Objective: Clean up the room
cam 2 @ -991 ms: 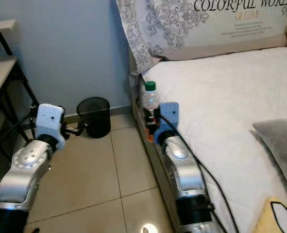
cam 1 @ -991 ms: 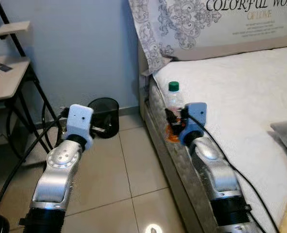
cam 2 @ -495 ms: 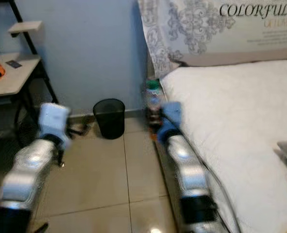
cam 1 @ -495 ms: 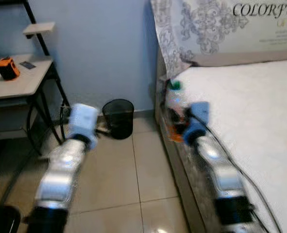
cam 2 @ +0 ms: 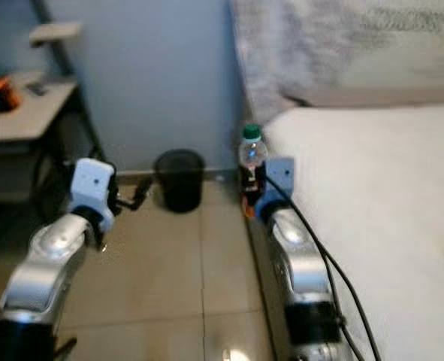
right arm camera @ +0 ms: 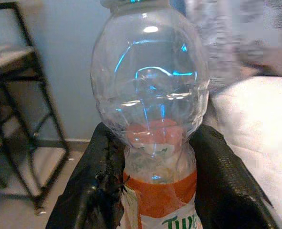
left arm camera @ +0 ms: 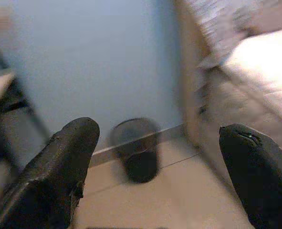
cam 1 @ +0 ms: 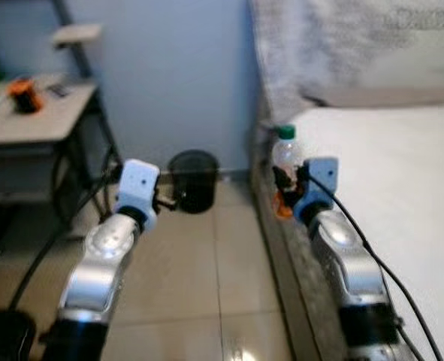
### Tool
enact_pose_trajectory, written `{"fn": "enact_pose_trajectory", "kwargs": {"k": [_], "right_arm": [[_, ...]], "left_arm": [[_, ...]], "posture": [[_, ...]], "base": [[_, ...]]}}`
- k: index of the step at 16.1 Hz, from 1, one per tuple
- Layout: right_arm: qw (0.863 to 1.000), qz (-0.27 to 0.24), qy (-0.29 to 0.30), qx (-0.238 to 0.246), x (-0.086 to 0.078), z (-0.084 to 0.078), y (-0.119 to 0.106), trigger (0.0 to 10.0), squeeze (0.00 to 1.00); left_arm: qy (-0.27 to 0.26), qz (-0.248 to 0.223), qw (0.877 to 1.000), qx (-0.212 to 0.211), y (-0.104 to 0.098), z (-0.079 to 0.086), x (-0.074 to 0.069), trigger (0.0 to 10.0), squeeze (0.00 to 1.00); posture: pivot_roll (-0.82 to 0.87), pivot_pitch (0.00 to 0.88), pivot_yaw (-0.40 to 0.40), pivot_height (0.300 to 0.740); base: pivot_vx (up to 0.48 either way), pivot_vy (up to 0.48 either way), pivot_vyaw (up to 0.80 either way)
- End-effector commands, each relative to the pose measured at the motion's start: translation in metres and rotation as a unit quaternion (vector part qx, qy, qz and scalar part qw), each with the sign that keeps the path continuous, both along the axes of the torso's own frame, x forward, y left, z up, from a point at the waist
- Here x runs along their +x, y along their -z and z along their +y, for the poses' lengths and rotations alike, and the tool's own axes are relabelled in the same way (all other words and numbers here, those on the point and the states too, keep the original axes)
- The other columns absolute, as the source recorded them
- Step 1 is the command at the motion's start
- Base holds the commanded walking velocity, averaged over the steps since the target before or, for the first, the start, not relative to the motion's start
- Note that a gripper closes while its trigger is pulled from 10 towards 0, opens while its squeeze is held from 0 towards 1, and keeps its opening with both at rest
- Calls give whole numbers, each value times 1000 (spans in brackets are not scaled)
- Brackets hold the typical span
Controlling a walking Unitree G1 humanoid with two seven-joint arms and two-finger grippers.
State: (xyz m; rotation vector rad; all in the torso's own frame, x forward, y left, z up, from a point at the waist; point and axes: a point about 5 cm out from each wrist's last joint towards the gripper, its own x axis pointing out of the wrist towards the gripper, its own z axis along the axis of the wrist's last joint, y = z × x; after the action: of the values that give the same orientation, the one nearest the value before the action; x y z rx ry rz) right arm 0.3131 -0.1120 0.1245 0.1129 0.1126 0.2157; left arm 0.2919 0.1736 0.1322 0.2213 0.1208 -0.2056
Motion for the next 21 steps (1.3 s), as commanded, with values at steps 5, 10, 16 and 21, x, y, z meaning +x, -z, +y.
{"fn": "enact_pose_trajectory", "kwargs": {"k": [5,10,16,21], "right_arm": [[1000,-2,-17,-9,0,5,-1,10000,0],[999,0,-31,-18,-1,6,0,10000,0],[999,3,-37,-25,-2,8,2,10000,0],[999,10,-35,-11,-3,7,4,10000,0]], "left_arm": [[2,-6,1000,-4,-5,-2,4,10000,0],[-1,-6,1000,-5,-6,-1,5,10000,0],[0,-4,1000,-5,-4,-2,5,10000,0],[0,-3,1000,-5,-3,-1,5,10000,0]], "posture": [[72,0,40,740],[74,0,39,740],[73,0,38,740],[73,0,39,740]], "base": [[290,0,0],[333,0,310],[339,0,198],[340,0,467]]}}
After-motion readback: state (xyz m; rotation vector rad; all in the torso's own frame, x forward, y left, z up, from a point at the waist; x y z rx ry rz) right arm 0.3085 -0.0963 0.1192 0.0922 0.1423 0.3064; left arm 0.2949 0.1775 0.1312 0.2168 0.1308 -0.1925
